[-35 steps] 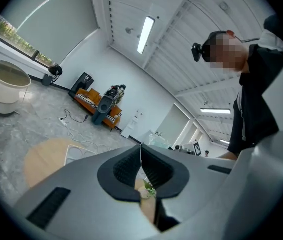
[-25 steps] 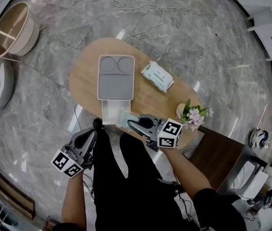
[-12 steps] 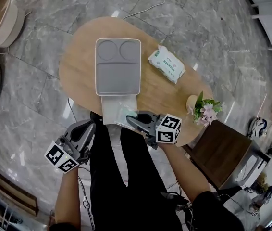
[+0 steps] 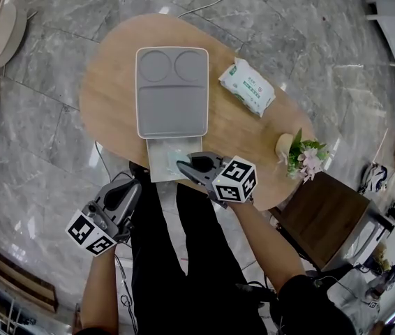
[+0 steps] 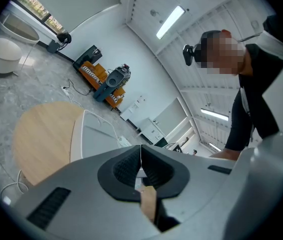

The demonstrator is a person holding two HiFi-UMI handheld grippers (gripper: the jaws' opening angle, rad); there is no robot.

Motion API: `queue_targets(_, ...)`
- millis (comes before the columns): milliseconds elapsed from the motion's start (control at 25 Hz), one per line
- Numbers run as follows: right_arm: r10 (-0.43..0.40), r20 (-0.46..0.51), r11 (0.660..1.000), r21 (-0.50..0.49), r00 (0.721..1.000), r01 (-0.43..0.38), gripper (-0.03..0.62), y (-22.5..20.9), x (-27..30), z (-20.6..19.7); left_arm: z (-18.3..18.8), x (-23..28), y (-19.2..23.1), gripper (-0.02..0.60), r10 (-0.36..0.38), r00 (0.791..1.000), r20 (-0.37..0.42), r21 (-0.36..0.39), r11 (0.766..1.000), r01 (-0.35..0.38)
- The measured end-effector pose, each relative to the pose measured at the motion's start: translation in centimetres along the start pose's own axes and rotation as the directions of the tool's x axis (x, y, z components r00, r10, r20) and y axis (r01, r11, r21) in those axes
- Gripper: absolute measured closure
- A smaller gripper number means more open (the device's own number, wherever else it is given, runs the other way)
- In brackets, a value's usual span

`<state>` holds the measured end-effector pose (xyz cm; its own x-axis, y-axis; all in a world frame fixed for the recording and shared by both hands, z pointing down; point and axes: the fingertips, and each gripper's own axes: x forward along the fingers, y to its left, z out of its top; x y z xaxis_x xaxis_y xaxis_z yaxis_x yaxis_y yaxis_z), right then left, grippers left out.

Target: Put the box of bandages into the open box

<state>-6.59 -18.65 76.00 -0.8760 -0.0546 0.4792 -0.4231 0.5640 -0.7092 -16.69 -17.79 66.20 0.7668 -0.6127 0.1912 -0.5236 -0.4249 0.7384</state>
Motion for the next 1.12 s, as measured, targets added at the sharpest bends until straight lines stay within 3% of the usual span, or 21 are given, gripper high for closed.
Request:
queue_targets(280,-0.057,-0.135,0.986,-0.162,0.989,0.035,0.557,-0.8,2.1,-1.3,-0.9,0.1,0.0,0.563,-0.019,1.0,-0.007,-0.022,1.0,0.019)
queue_targets(560,-0.103,-0.281,0.98,-0.193,0.954,0.049,0.557,-2.0,3.8,-3.6,-1.8,-0.1,0.1,0.563,-0.027,1.0,-0.008,-0.044,0.999,0.026)
queue_targets(920,-0.174,-0.347,0.974,-0.201,0.921,0.108,0.557,-3.5,5.3,-4.0,-2.9,-0.6,-0.1,0.563,-0.029,1.0,-0.007,-0.069,0.997,0.029)
queue_targets(1120,-0.29,-0.385,0.937,-0.301,0.876,0.178,0.556,-4.4,5.5,-4.1,-3.0,-0.5,-0.3,0.563,-0.034,0.999,-0.004,-0.071,0.997,0.033)
